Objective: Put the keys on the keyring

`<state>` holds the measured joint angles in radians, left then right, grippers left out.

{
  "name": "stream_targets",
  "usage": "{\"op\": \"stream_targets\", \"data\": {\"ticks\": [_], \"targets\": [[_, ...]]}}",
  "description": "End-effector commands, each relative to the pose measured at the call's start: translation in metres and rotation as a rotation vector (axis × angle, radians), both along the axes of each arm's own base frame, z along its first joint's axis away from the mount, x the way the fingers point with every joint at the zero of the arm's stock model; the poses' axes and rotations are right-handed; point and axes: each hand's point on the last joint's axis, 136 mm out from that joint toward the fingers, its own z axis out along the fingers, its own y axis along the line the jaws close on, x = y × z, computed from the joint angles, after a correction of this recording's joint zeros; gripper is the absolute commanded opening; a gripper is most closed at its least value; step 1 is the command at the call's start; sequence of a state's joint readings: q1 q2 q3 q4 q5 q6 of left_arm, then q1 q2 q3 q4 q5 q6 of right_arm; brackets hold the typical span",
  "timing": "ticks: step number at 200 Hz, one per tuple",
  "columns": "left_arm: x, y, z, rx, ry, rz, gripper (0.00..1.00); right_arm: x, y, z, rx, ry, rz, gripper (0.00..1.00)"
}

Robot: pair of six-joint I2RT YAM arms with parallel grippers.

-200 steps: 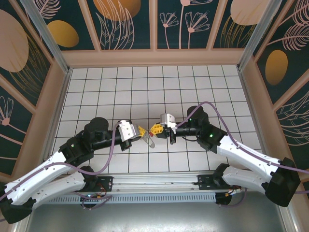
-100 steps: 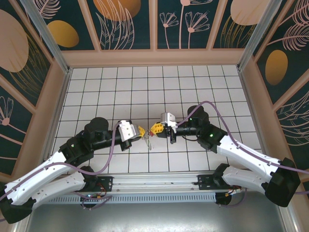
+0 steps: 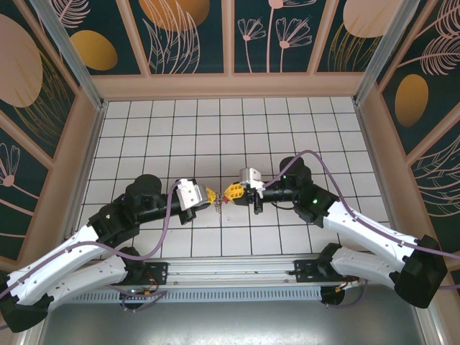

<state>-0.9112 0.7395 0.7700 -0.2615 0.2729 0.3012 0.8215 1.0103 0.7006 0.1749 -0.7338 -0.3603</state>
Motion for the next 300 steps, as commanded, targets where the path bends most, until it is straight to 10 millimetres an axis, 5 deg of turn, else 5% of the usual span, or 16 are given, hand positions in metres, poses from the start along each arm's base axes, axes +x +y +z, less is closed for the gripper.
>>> {"op": "stream_targets", "data": {"ticks": [1, 300], "targets": [[0.0, -0.0019, 0.0093, -0.033, -0.033, -0.005, 0.0, -0.0059, -0.0019, 0.0212, 0.047, -0.03, 0.029, 0.0], [0.0014, -0.0037, 0.005, -0.022, -0.026, -0.005, 0.0, -0.0115, 0.0046, 0.0176, 0.039, -0.009, 0.089, 0.0]]}}
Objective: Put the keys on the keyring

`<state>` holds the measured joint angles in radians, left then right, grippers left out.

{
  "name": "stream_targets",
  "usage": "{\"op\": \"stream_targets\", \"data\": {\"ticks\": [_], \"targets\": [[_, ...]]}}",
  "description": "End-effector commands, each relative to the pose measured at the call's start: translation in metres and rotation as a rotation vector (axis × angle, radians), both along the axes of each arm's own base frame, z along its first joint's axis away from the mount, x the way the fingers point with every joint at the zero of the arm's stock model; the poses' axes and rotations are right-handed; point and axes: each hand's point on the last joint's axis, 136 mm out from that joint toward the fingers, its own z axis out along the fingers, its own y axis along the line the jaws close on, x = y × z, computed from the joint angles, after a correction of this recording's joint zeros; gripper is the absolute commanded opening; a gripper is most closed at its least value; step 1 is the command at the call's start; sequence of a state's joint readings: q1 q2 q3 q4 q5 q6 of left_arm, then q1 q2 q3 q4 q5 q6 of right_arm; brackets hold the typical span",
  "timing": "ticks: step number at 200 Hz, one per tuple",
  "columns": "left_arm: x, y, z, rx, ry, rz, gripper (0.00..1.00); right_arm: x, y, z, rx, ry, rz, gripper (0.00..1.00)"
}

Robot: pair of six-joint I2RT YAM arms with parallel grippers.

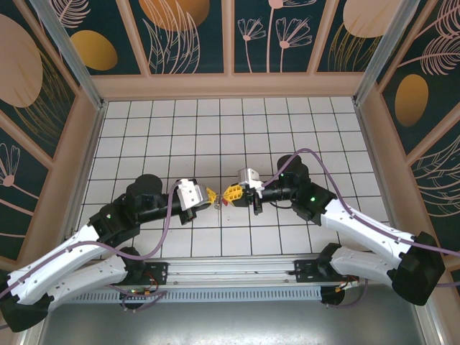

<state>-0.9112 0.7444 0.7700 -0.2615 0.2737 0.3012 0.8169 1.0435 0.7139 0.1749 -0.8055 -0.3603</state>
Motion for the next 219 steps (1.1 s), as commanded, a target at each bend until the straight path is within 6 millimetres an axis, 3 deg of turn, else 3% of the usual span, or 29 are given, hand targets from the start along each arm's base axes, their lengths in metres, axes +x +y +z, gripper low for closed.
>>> {"op": "stream_targets", "data": {"ticks": [1, 45, 219], "targets": [[0.001, -0.0029, 0.0064, -0.026, -0.029, -0.005, 0.0, -0.0049, 0.0008, 0.0198, 0.044, -0.033, 0.022, 0.0], [0.0017, -0.003, 0.0064, -0.027, -0.027, -0.002, 0.0, -0.0044, 0.0024, 0.0193, 0.04, -0.048, 0.013, 0.0], [0.0002, -0.0043, 0.0111, -0.049, -0.021, -0.008, 0.0, 0.0, 0.0072, 0.0115, 0.022, -0.383, -0.289, 0.0]]}}
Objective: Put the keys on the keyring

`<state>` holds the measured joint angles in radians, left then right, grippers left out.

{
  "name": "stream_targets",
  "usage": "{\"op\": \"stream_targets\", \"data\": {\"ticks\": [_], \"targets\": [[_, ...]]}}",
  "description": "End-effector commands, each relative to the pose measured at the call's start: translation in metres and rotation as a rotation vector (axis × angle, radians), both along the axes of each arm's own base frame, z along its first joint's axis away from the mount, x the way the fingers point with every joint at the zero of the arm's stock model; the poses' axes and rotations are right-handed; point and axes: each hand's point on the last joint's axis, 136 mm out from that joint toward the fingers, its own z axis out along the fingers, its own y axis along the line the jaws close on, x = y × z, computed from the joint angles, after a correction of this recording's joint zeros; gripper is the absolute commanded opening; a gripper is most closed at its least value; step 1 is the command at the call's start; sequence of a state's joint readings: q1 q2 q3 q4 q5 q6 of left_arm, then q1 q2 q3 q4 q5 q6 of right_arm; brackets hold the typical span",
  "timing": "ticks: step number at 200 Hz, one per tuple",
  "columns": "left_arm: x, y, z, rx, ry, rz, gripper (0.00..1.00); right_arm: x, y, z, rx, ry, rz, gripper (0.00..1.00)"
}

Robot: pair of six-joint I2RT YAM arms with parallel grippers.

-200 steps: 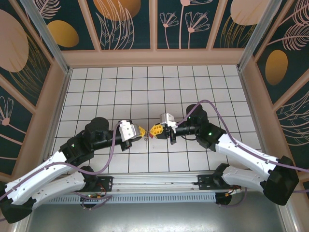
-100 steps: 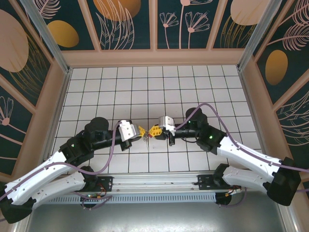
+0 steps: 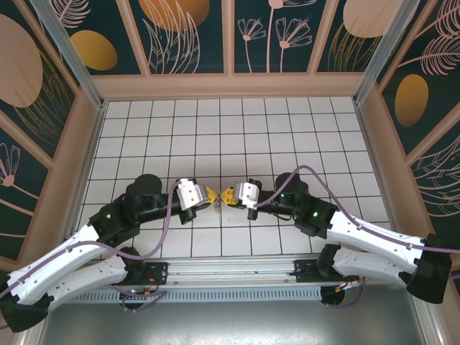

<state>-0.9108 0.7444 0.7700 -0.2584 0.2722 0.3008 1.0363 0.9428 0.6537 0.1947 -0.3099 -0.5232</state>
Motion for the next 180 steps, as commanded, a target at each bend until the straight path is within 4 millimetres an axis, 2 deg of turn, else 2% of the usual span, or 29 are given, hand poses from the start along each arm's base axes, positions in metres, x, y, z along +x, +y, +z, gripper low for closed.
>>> {"op": "stream_targets", "data": {"ticks": [1, 90, 180], "targets": [[-0.0003, -0.0043, 0.0105, -0.047, -0.019, -0.01, 0.0, -0.0012, 0.0014, 0.0121, 0.041, -0.113, -0.045, 0.0], [-0.0004, -0.003, 0.0144, -0.061, -0.025, -0.005, 0.0, 0.0076, -0.0045, 0.0172, 0.083, -0.256, -0.203, 0.0], [0.0031, -0.0014, 0.0154, -0.061, -0.03, 0.017, 0.0, 0.0017, -0.0034, 0.0164, 0.088, -0.264, -0.196, 0.01]]}}
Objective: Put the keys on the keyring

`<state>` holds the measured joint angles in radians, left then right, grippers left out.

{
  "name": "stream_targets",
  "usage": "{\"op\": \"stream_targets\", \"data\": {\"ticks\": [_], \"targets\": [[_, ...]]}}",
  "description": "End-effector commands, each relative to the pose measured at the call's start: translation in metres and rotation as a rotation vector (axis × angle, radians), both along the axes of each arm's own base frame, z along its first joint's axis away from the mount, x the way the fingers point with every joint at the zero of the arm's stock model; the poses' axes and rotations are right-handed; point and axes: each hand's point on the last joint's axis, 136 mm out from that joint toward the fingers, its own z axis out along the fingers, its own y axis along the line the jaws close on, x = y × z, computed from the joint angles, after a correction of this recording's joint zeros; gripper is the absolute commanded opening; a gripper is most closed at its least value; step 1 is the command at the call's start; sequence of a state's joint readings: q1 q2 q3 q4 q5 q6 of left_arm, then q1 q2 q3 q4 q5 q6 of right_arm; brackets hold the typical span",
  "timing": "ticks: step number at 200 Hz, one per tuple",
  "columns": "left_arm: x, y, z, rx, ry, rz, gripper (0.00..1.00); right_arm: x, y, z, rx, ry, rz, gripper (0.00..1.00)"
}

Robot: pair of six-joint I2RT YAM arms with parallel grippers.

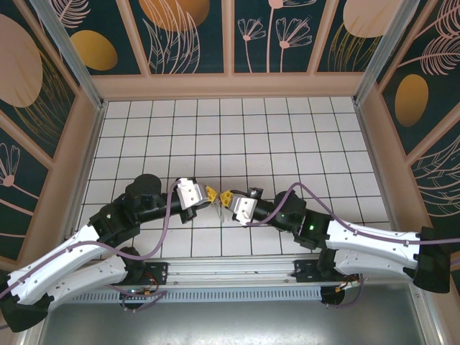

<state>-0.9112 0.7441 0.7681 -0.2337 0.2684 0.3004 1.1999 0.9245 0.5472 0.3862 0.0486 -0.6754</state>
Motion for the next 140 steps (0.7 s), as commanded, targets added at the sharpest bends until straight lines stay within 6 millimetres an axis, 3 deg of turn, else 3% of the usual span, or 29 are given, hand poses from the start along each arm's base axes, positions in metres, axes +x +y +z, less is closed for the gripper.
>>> {"op": "stream_targets", "data": {"ticks": [1, 51, 140], "targets": [[0.0016, -0.0002, 0.0106, -0.043, -0.016, 0.013, 0.0, -0.0012, -0.0036, 0.0176, 0.063, -0.04, -0.018, 0.01], [0.0031, 0.0002, 0.0109, -0.043, -0.018, 0.021, 0.0, -0.0033, -0.0041, 0.0177, 0.067, -0.045, -0.025, 0.09], [0.0055, 0.0001, 0.0099, -0.04, -0.017, 0.033, 0.0, -0.0072, -0.0048, 0.0146, 0.07, -0.033, -0.015, 0.1]]}}
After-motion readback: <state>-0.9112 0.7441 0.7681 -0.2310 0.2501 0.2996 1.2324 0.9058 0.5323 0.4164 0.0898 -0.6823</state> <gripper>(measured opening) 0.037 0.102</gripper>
